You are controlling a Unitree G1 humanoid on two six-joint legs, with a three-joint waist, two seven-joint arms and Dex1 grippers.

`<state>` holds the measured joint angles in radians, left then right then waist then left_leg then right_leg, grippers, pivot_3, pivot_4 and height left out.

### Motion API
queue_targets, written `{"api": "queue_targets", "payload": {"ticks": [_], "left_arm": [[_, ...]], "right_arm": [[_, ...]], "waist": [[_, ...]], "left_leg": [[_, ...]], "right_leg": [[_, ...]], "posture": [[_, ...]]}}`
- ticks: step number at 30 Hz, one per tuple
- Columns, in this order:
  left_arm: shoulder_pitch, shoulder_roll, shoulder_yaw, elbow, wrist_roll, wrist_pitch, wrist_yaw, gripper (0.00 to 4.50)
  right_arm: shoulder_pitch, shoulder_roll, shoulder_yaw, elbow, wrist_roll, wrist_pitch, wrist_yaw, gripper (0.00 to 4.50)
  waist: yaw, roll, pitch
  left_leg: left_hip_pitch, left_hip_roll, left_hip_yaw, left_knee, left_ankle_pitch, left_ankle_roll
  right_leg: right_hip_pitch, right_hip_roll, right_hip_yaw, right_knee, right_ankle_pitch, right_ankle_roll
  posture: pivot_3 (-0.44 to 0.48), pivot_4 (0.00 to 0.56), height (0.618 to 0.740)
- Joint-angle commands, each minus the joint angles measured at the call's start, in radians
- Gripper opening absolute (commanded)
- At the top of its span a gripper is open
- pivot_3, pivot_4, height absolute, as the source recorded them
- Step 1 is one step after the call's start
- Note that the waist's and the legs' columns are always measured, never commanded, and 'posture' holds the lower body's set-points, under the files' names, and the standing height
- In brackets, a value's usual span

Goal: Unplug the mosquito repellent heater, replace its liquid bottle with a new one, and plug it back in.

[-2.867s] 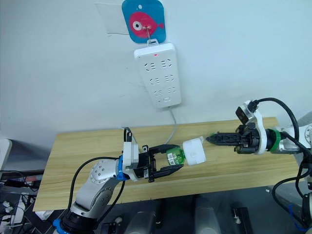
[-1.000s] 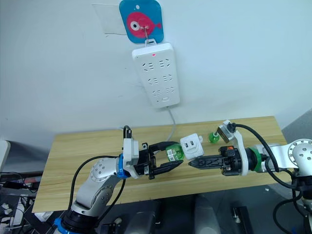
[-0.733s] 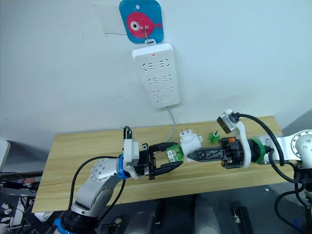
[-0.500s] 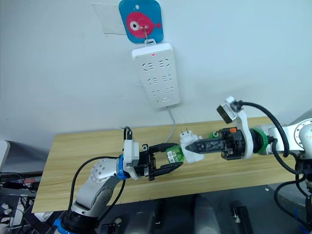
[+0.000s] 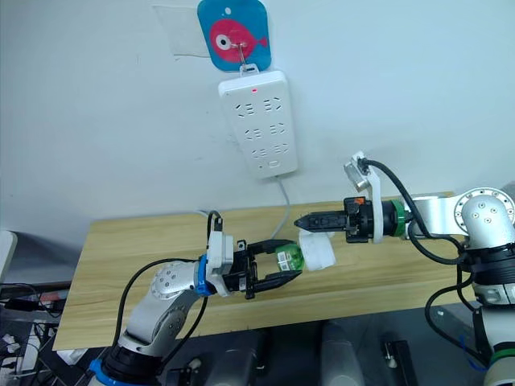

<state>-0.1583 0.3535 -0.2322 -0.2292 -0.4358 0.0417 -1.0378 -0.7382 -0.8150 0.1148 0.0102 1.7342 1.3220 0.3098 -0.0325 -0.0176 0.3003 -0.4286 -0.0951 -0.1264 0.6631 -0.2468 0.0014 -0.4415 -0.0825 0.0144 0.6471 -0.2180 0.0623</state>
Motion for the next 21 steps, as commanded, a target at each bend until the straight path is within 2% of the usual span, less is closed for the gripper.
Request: {"api": "queue_targets", "payload": {"ticks": [1,13,17,20,21], "left_arm": [[0.001,-0.004,0.003,-0.081,-0.032,-0.025,-0.013,2.27],[0.001,-0.012,0.005,-0.085,-0.027,-0.030,-0.011,2.27],[0.012,-0.005,0.011,-0.073,-0.015,-0.041,-0.012,2.27],[0.010,0.004,0.023,-0.046,0.009,-0.079,-0.014,2.27],[0.003,0.004,0.026,-0.034,0.022,-0.102,-0.015,2.27]], "right_arm": [[0.014,-0.005,-0.012,-0.010,-0.092,0.039,0.033,0.05],[0.044,0.029,-0.048,-0.056,-0.224,0.106,0.120,0.05],[-0.001,0.019,-0.124,0.042,-0.138,0.148,0.133,0.05],[-0.052,-0.054,-0.158,0.126,-0.002,0.217,0.190,0.05],[-0.058,-0.081,-0.161,0.145,0.018,0.234,0.192,0.21]], "waist": [[0.000,0.000,0.000],[0.000,0.000,0.000],[0.001,0.000,0.000],[0.002,0.000,0.000],[0.002,0.000,0.000]], "left_leg": [[0.000,0.000,0.000,0.000,0.000,0.000],[0.000,0.000,0.000,0.000,0.000,0.000],[0.000,0.000,0.000,0.000,0.000,0.000],[0.000,0.000,0.000,0.000,0.000,0.000],[0.000,0.000,0.000,0.000,0.000,0.000]], "right_leg": [[0.000,0.000,0.000,0.000,0.000,0.000],[0.000,0.000,0.000,0.000,0.000,0.000],[0.000,0.000,0.000,0.000,0.000,0.000],[0.000,0.000,0.000,0.000,0.000,0.000],[0.000,0.000,0.000,0.000,0.000,0.000]], "posture": [[-0.063,0.314,0.740],[-0.053,0.301,0.740],[-0.050,0.295,0.740],[-0.053,0.291,0.740],[-0.053,0.291,0.740]]}}
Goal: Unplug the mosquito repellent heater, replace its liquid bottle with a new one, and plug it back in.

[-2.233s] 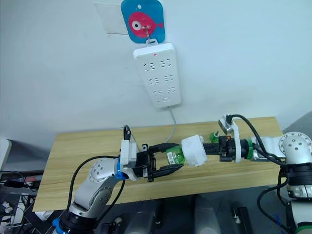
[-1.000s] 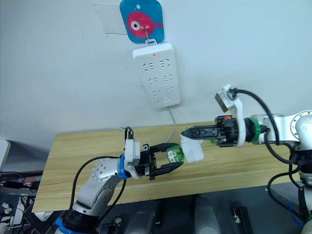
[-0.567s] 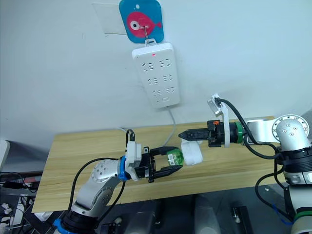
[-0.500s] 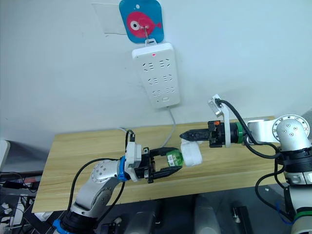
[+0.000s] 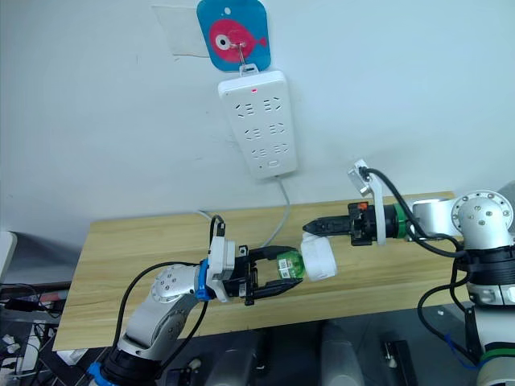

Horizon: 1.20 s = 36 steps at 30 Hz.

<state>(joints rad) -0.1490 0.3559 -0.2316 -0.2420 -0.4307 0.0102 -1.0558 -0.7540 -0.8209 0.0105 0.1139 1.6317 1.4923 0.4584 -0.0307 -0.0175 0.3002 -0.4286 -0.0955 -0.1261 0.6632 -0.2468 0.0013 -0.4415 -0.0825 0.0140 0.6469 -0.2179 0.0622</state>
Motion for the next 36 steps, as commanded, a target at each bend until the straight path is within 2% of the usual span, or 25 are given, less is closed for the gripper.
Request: {"api": "queue_targets", "payload": {"ticks": [1,3,6,10,13,17,27,36], "left_arm": [[-0.011,0.003,0.028,-0.010,0.022,-0.086,0.000,2.27],[-0.028,0.003,0.029,0.014,0.045,-0.137,-0.008,2.27],[-0.060,0.002,0.029,0.066,0.088,-0.239,-0.027,2.27],[-0.119,0.003,0.024,0.170,0.161,-0.421,-0.050,2.27],[-0.163,0.001,0.026,0.238,0.196,-0.514,-0.047,2.27],[-0.186,-0.001,0.019,0.276,0.189,-0.542,-0.044,2.27],[-0.158,-0.007,-0.004,0.238,0.149,-0.467,-0.037,2.27],[-0.175,-0.026,0.000,0.230,0.121,-0.426,-0.027,2.27]], "right_arm": [[-0.037,-0.098,-0.058,0.046,0.118,0.074,0.043,0.41],[-0.003,-0.139,-0.066,0.047,0.081,0.088,0.039,0.87],[0.036,-0.159,-0.071,0.046,0.027,0.089,0.031,1.99],[0.062,-0.138,-0.079,0.058,-0.024,0.094,0.027,3.30],[0.074,-0.117,-0.076,0.067,0.028,0.106,0.005,4.30],[0.085,-0.090,-0.074,0.058,0.062,0.094,-0.034,4.41],[0.119,-0.072,-0.049,-0.030,0.204,0.012,-0.120,4.41],[0.140,-0.052,-0.014,-0.088,0.198,-0.041,-0.161,4.41]], "waist": [[0.001,0.000,0.000],[0.001,0.000,0.000],[0.001,0.000,-0.001],[-0.001,0.000,-0.001],[-0.002,0.000,-0.001],[-0.001,0.000,-0.001],[-0.002,0.000,-0.001],[-0.002,0.000,-0.001]], "left_leg": [[0.000,0.000,0.000,0.000,0.000,0.000],[0.000,0.000,-0.001,0.000,0.000,0.000],[0.000,0.000,0.000,-0.001,0.000,0.000],[0.000,0.000,0.002,0.000,0.000,0.000],[0.000,0.000,0.002,0.000,0.000,0.000],[0.000,0.000,0.002,0.000,0.000,0.000],[0.000,0.000,0.002,0.001,0.000,0.000],[0.000,0.000,0.001,0.001,0.000,0.000]], "right_leg": [[0.000,0.000,0.000,0.000,0.000,0.000],[0.000,0.000,0.000,-0.001,0.000,0.000],[0.000,0.000,0.000,-0.001,0.000,0.000],[0.000,0.000,0.000,0.000,0.000,0.000],[0.000,0.000,0.000,0.000,0.001,0.001],[0.000,0.000,0.000,0.000,0.001,0.001],[0.000,0.000,0.000,0.001,0.001,0.001],[0.000,0.000,0.000,0.001,0.001,0.001]], "posture": [[-0.059,0.284,0.740],[-0.059,0.284,0.740],[-0.069,0.282,0.740],[-0.065,0.288,0.740],[-0.062,0.290,0.740],[-0.059,0.293,0.740],[-0.071,0.292,0.740],[-0.067,0.294,0.740]]}}
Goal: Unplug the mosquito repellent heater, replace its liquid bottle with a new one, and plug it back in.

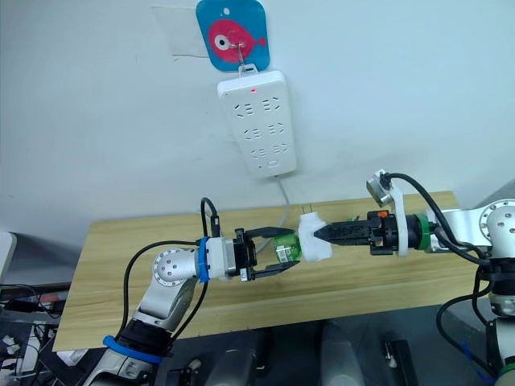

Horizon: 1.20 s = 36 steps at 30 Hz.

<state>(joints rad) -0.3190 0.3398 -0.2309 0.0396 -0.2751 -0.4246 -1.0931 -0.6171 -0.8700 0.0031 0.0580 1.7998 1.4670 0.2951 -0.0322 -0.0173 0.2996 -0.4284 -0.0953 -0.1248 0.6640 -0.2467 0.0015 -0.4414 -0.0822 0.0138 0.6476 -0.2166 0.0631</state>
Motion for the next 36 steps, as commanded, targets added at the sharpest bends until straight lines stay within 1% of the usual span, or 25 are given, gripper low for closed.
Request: {"api": "queue_targets", "payload": {"ticks": [1,4,8,9,10,13,19,22,23,26,28,30,33,36], "left_arm": [[0.000,-0.010,0.000,-0.059,-0.042,0.021,0.011,2.27],[0.019,-0.010,0.005,-0.090,-0.079,0.075,0.016,2.27],[0.040,-0.003,0.000,-0.127,-0.091,0.104,0.015,2.27],[0.043,-0.003,0.000,-0.132,-0.092,0.108,0.016,2.27],[0.045,-0.004,-0.001,-0.136,-0.093,0.113,0.015,2.27],[0.047,-0.005,-0.001,-0.141,-0.098,0.123,0.011,2.27],[0.038,0.000,-0.009,-0.139,-0.088,0.143,0.011,2.27],[0.032,0.021,-0.016,-0.139,-0.061,0.171,0.015,2.27],[0.026,0.037,-0.019,-0.137,-0.035,0.198,0.025,3.00],[0.002,0.075,-0.021,-0.168,0.003,0.319,0.063,3.94],[-0.016,0.099,-0.029,-0.218,0.013,0.437,0.091,4.49],[-0.047,0.118,-0.041,-0.248,0.050,0.531,0.123,4.50],[-0.098,0.151,-0.069,-0.275,0.122,0.583,0.134,4.50],[-0.127,0.170,-0.089,-0.293,0.159,0.640,0.139,4.50]], "right_arm": [[0.002,-0.001,-0.004,-0.033,0.030,-0.018,0.002,4.41],[-0.005,0.002,0.002,-0.043,0.014,-0.017,0.018,4.41],[-0.012,0.005,0.012,-0.021,0.059,-0.038,-0.006,4.41],[-0.012,0.005,0.014,-0.019,0.063,-0.042,-0.010,4.05],[-0.011,0.004,0.017,-0.017,0.076,-0.044,-0.012,3.90],[-0.012,0.003,0.027,-0.018,0.100,-0.052,-0.021,2.96],[0.002,-0.005,0.037,-0.036,0.139,-0.075,-0.043,2.95],[0.015,-0.012,0.034,-0.046,0.140,-0.087,-0.054,2.95],[0.020,-0.014,0.029,-0.051,0.130,-0.092,-0.060,2.95],[0.036,-0.014,0.014,-0.069,0.072,-0.123,-0.100,2.95],[0.054,0.008,0.002,-0.073,0.048,-0.176,-0.163,2.95],[0.075,0.021,-0.001,-0.097,0.027,-0.198,-0.191,2.95],[0.102,0.031,0.007,-0.149,-0.021,-0.216,-0.251,2.95],[0.110,0.045,0.014,-0.185,-0.040,-0.230,-0.315,2.95]], "waist": [[0.000,0.000,0.000],[-0.001,0.000,0.000],[-0.001,0.000,0.000],[0.000,0.000,0.000],[0.000,0.000,0.000],[0.000,0.000,0.000],[0.000,0.000,0.000],[0.000,0.000,0.000],[0.000,0.000,0.000],[0.000,0.000,0.000],[0.000,0.000,0.000],[0.000,0.000,0.000],[0.000,0.000,0.000],[0.000,0.000,-0.001]], "left_leg": [[0.000,0.000,0.000,0.000,0.000,0.000],[0.000,0.000,0.000,0.000,0.000,0.000],[0.000,0.000,0.000,0.000,0.000,0.000],[0.000,0.000,0.000,0.000,0.000,0.000],[0.000,0.000,0.000,0.000,0.000,0.000],[0.000,0.000,0.000,0.000,0.000,0.000],[0.000,0.000,0.000,0.000,0.000,0.000],[0.000,0.000,0.000,0.000,0.000,0.000],[0.000,0.000,0.000,0.000,0.000,0.000],[0.000,0.000,0.000,0.000,0.000,0.000],[0.000,0.000,0.000,0.000,0.000,0.000],[0.000,0.000,0.000,0.000,0.000,0.000],[0.000,0.000,0.000,0.000,0.000,0.000],[0.000,0.000,0.000,0.000,0.000,-0.001]], "right_leg": [[0.000,0.000,0.000,0.000,0.000,0.000],[0.000,0.000,0.000,0.000,0.000,0.000],[0.000,0.000,0.000,0.000,0.000,0.000],[0.000,0.000,0.000,0.000,0.000,0.000],[0.000,0.000,0.000,0.000,0.000,0.000],[0.000,0.000,0.000,0.000,0.000,0.000],[0.000,0.000,0.000,0.000,0.000,0.000],[0.000,0.000,0.000,0.000,0.000,0.000],[0.000,0.000,0.000,0.000,0.000,0.000],[0.000,0.000,0.000,0.001,0.000,0.000],[0.000,0.000,0.000,0.001,0.000,0.000],[0.000,0.000,0.000,0.001,0.000,0.000],[0.000,0.001,0.000,0.001,0.000,0.000],[0.000,0.001,0.000,0.001,0.000,0.000]], "posture": [[-0.067,0.294,0.740],[-0.065,0.295,0.740],[-0.065,0.295,0.740],[-0.065,0.295,0.740],[-0.065,0.295,0.740],[-0.065,0.297,0.740],[-0.063,0.294,0.740],[-0.063,0.292,0.740],[-0.063,0.292,0.740],[-0.061,0.286,0.740],[-0.062,0.280,0.740],[-0.063,0.277,0.740],[-0.063,0.271,0.740],[-0.063,0.264,0.740]]}}
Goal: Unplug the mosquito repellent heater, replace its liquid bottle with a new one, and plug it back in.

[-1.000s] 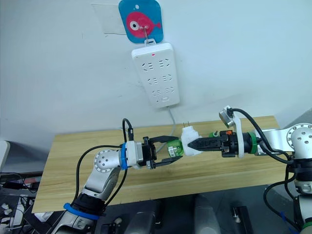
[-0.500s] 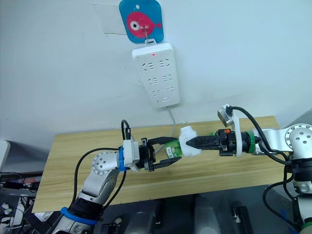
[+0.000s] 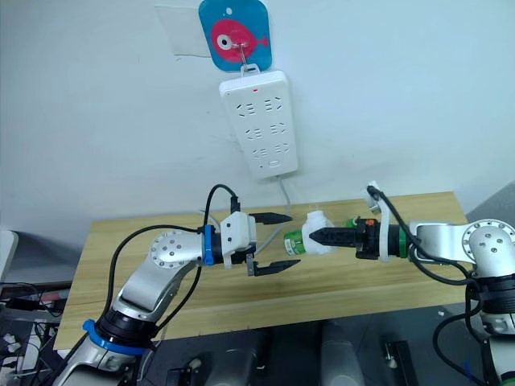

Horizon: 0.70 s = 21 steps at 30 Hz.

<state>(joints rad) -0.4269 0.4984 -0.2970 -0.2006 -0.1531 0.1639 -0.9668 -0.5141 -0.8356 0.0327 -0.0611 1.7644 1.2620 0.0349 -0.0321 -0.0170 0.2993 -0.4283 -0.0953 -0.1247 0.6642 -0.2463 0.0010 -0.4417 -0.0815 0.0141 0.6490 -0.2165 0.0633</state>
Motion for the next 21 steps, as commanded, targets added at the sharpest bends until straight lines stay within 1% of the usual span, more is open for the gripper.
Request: {"api": "queue_targets", "payload": {"ticks": [1,5,10,13,21], "left_arm": [[-0.025,0.014,-0.027,-0.055,0.042,0.074,0.015,4.50],[-0.036,0.024,-0.052,-0.047,0.092,0.090,0.020,4.50],[-0.069,-0.013,-0.091,0.005,0.148,0.073,0.045,4.50],[-0.084,-0.038,-0.108,0.029,0.173,0.055,0.062,4.50],[-0.083,-0.049,-0.125,0.042,0.216,0.078,0.070,4.50]], "right_arm": [[0.008,0.015,-0.013,-0.074,-0.005,-0.027,-0.072,2.95],[0.005,0.034,-0.003,-0.101,0.012,-0.039,-0.155,2.95],[0.009,0.048,0.009,-0.135,0.077,-0.078,-0.270,2.95],[0.012,0.044,0.023,-0.170,0.104,-0.094,-0.314,2.95],[0.014,0.040,0.054,-0.200,0.178,-0.148,-0.397,2.95]], "waist": [[-0.001,0.000,0.000],[-0.001,0.000,0.000],[0.000,0.000,-0.001],[-0.001,0.000,-0.001],[-0.003,0.000,-0.002]], "left_leg": [[0.000,0.000,0.000,0.000,0.000,0.000],[0.000,0.000,0.000,0.000,0.001,-0.002],[0.000,0.000,0.000,0.000,0.002,-0.003],[0.000,0.000,0.000,0.000,0.002,-0.003],[0.000,0.000,0.000,0.000,0.002,-0.003]], "right_leg": [[0.000,0.000,0.000,0.000,0.000,0.000],[0.000,0.000,0.000,0.000,0.000,0.000],[0.000,0.000,0.000,0.000,0.000,0.000],[0.000,0.000,0.000,0.000,0.000,0.000],[0.000,0.000,0.000,0.000,0.000,0.000]], "posture": [[-0.063,0.264,0.740],[-0.068,0.256,0.740],[-0.076,0.254,0.740],[-0.080,0.254,0.740],[-0.097,0.261,0.740]]}}
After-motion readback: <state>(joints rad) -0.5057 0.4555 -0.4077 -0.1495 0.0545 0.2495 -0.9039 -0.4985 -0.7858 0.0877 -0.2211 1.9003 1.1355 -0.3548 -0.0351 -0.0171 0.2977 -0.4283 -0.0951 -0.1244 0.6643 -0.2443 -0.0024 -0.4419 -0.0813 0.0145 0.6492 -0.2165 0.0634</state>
